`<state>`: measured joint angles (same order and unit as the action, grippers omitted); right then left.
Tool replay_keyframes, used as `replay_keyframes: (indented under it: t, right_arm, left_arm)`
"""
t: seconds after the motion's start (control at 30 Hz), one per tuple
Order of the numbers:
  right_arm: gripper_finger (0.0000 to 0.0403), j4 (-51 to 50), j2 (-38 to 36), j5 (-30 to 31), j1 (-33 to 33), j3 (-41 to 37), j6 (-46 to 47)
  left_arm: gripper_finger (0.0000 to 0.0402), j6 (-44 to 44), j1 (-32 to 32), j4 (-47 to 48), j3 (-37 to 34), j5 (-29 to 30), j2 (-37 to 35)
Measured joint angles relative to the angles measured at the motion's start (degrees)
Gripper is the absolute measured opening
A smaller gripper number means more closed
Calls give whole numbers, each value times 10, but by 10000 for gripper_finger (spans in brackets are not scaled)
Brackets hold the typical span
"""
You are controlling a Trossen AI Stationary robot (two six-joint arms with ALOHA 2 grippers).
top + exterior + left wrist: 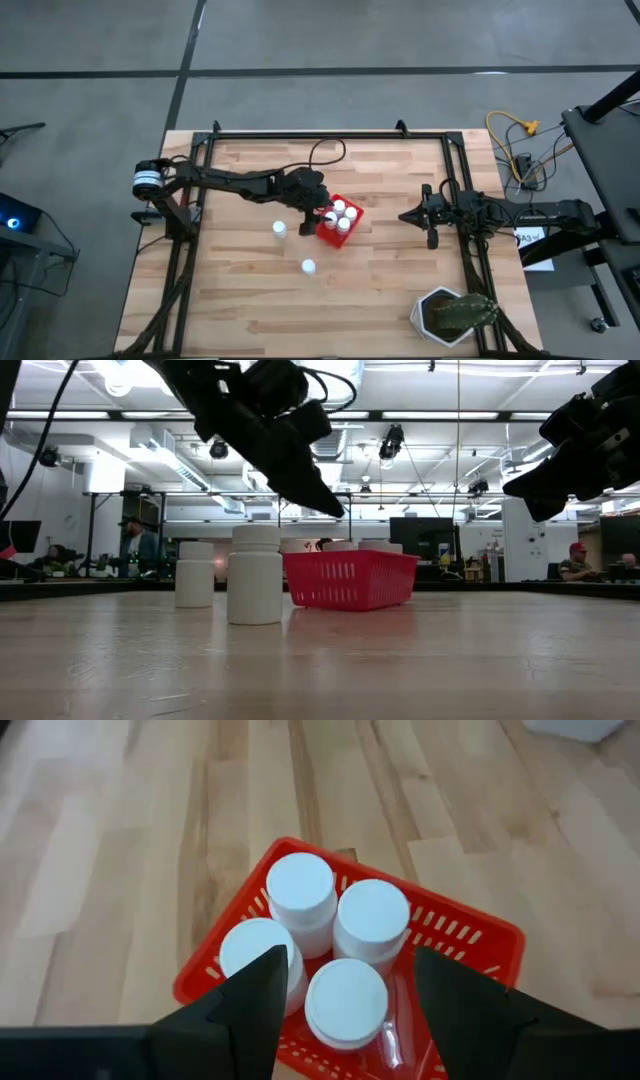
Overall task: Pick and place pill bottles into a basket
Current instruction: Put the top white pill bottle into the red basket
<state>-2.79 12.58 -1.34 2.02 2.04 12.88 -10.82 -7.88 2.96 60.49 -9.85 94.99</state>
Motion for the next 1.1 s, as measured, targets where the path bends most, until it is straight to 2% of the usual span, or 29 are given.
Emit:
replay_keyframes:
  t: [0.23,0.53,0.87,1.1]
  right_arm:
    - [9,0,0,0,0,0,-9]
    - [9,0,0,0,0,0,-11]
    - [9,14,-1,0,0,0,0]
    - [9,66,0,2,0,0,140]
  left_arm:
    - [201,58,9,5,0,-1,-13]
    - [193,74,26,6,-1,-26,-31]
    - [74,76,26,7,-11,-16,-144]
    - [13,97,26,7,-46,-6,-213]
